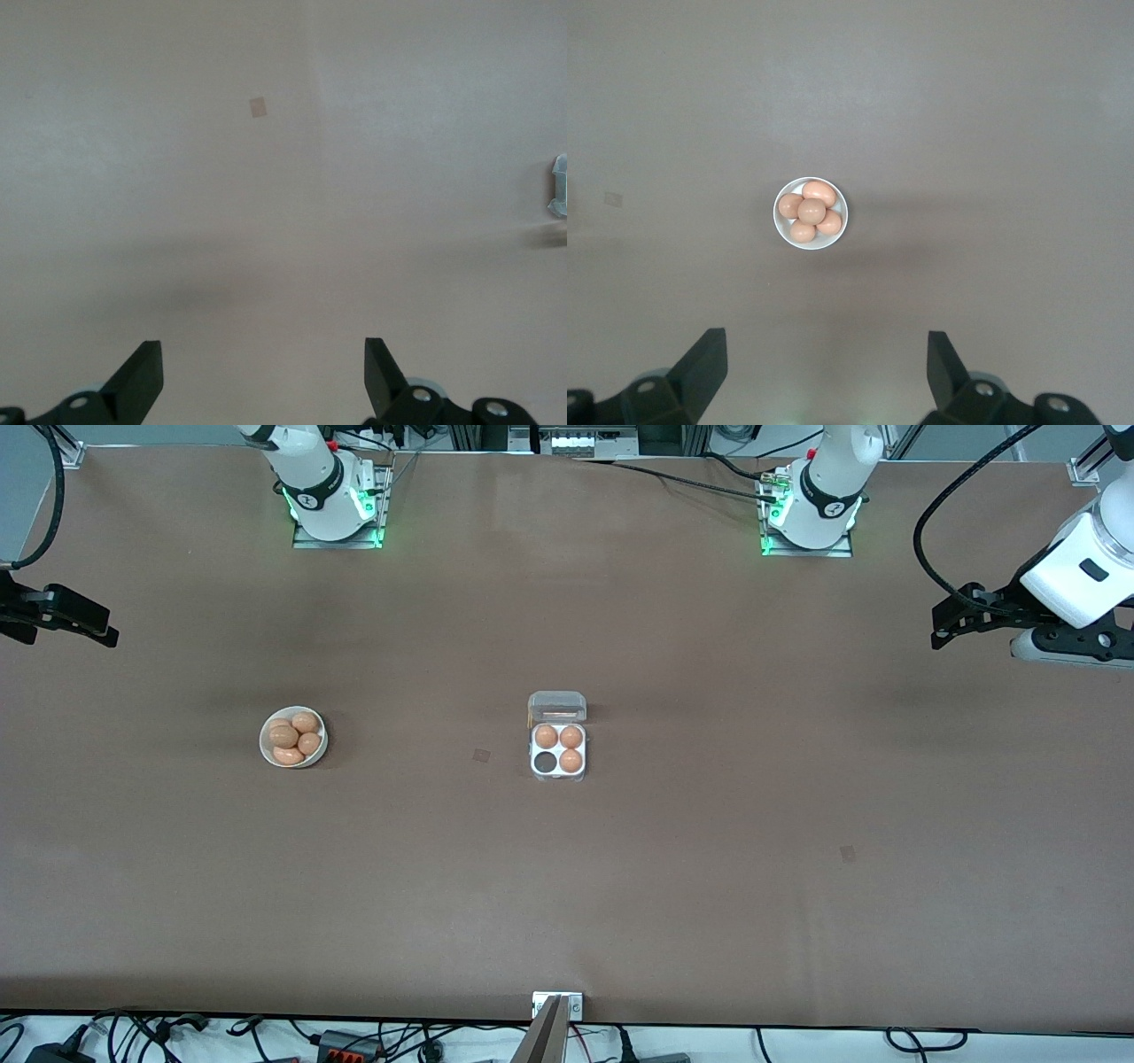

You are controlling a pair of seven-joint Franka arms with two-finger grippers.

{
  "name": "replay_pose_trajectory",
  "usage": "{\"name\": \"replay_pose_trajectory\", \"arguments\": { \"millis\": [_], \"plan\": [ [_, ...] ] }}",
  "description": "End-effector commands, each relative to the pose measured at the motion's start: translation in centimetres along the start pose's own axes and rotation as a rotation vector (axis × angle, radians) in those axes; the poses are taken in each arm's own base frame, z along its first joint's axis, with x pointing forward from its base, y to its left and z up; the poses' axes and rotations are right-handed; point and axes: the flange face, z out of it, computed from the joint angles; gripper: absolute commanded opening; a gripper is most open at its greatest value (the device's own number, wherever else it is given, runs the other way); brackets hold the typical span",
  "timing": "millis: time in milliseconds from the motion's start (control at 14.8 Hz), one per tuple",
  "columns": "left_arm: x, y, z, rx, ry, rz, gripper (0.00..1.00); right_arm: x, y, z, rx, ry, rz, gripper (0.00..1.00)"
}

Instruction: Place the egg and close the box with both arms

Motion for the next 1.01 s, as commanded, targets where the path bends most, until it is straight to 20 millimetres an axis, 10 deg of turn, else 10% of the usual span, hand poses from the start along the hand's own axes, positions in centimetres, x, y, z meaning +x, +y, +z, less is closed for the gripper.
{"name": "replay_pose_trajectory", "arguments": {
  "millis": [0, 338, 945],
  "plan": [
    [-0.3, 0.1, -0.7, -0.011, -0.002, 0.013, 1.0, 0.0, -0.2, -0.6, -0.004, -0.003, 0.015, 1.0],
    [-0.3, 0.2, -0.7, -0.009, -0.003, 0.016, 1.0, 0.3, -0.2, 0.0, -0.002, -0.015, -0.001, 1.0],
    [-0.4, -0.1, -0.6, -0.01, -0.012, 0.009, 1.0, 2.5, -0.5, 12.5, -0.002, -0.072, -0.194, 1.0]
  ]
}}
